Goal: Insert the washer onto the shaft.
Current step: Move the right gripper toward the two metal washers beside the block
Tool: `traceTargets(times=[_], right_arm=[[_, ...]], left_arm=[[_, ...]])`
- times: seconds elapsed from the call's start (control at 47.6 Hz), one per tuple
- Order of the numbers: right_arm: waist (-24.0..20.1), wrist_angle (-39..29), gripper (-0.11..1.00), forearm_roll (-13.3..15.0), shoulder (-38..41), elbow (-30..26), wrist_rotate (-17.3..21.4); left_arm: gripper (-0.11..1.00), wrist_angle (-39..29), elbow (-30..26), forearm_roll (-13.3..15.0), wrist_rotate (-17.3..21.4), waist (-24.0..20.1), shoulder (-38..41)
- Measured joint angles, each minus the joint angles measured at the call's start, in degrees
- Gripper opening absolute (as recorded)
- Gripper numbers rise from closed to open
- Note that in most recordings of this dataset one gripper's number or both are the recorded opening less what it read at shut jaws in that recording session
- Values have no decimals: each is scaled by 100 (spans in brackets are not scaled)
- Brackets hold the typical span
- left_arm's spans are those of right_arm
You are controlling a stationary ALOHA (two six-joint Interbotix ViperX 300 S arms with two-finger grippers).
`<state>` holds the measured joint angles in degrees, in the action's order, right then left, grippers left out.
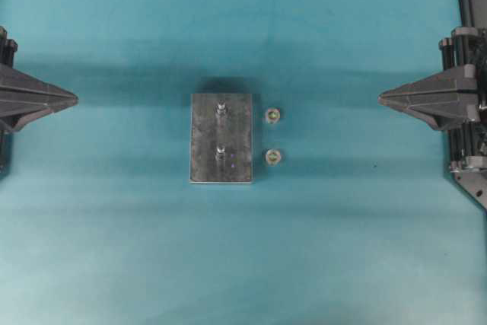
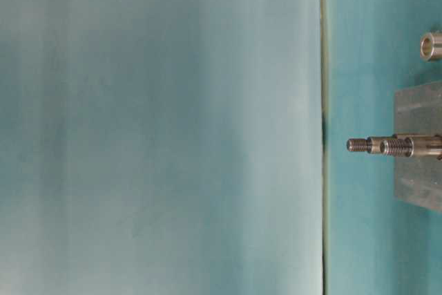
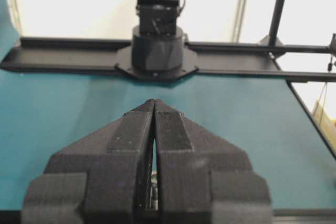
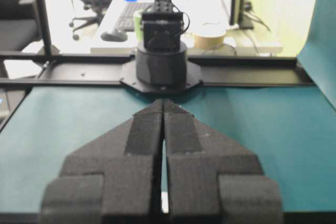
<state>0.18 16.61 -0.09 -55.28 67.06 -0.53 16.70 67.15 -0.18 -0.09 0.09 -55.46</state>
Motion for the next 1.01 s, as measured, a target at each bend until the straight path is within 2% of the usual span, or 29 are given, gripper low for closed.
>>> traceTargets(times=[0.063, 0.126, 0.21, 0.294, 0.441, 0.525, 0.778, 1.009], right_arm=[[-9, -53, 1, -70, 0, 0, 53], [44, -334, 1, -316, 9, -9, 141], [211, -1055, 1, -650, 26, -70, 281], [343, -2004, 1, -782, 114, -246, 352], [598, -3313, 1, -800, 580, -721, 360], [721, -3691, 1, -800, 967, -967, 360], [791, -4096, 1, -466, 2355, -1784, 325], [984, -4280, 1, -404, 3480, -2294, 299]], left_arm=[[0, 0, 35, -18, -53, 0, 0], [0, -53, 62, -18, -132, 44, 18], [0, -281, 44, -26, -185, 114, 79], [0, -606, -53, -26, -185, 132, 185], [0, -1107, -220, -53, -176, 132, 431], [0, -1354, -220, -53, -176, 132, 571], [0, -1644, -246, -53, -185, 123, 1090], [0, -2250, -396, -53, -202, 123, 1248]])
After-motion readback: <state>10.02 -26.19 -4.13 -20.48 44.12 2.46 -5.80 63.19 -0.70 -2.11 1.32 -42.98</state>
